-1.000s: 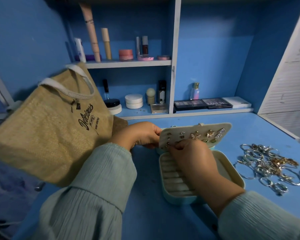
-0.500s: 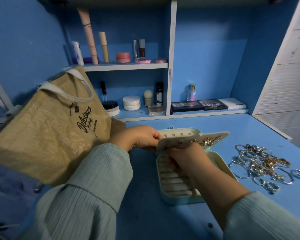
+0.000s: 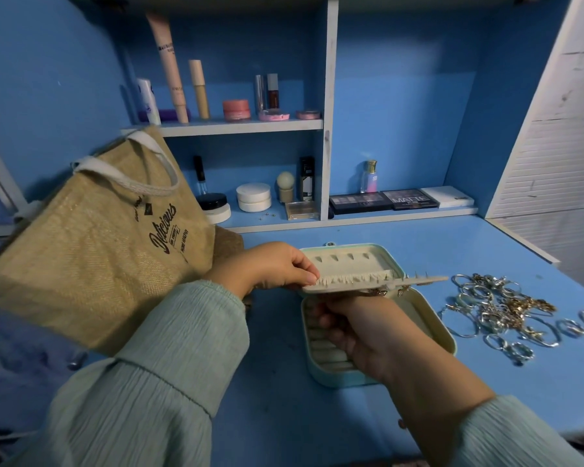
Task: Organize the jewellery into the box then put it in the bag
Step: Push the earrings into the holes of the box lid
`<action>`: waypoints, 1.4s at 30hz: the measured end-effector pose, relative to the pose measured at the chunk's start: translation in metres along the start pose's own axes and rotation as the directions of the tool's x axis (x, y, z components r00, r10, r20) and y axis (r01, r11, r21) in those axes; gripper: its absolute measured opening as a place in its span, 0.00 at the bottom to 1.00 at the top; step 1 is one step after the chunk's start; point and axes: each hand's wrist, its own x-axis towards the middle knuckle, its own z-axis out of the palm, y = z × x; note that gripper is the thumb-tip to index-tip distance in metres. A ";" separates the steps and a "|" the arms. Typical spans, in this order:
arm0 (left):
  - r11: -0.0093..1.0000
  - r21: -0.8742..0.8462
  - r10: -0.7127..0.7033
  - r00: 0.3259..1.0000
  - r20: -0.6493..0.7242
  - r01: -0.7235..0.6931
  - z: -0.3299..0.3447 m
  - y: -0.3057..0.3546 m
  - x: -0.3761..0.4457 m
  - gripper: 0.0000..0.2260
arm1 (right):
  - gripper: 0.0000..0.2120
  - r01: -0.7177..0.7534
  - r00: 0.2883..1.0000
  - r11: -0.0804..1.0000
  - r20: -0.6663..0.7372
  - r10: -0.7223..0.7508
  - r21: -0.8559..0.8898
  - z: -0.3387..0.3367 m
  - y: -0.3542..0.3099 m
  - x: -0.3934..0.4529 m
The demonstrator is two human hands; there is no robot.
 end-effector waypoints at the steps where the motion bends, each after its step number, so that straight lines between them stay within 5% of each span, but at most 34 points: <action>1: 1.000 0.009 -0.004 1.000 0.005 0.004 0.000 0.000 0.000 0.08 | 0.11 0.002 1.000 1.000 -0.001 -0.002 -0.014 0.000 0.000 0.000; 30: 0.967 0.255 -0.017 0.999 0.040 0.006 -0.012 0.009 0.005 0.08 | 0.15 -0.021 0.999 0.999 0.025 0.022 -0.032 -0.001 0.010 0.013; 42: 0.932 0.362 -0.045 0.983 0.180 -0.023 -0.018 0.014 0.011 0.05 | 0.13 0.005 0.999 0.999 0.054 -0.003 -0.047 -0.003 0.009 0.011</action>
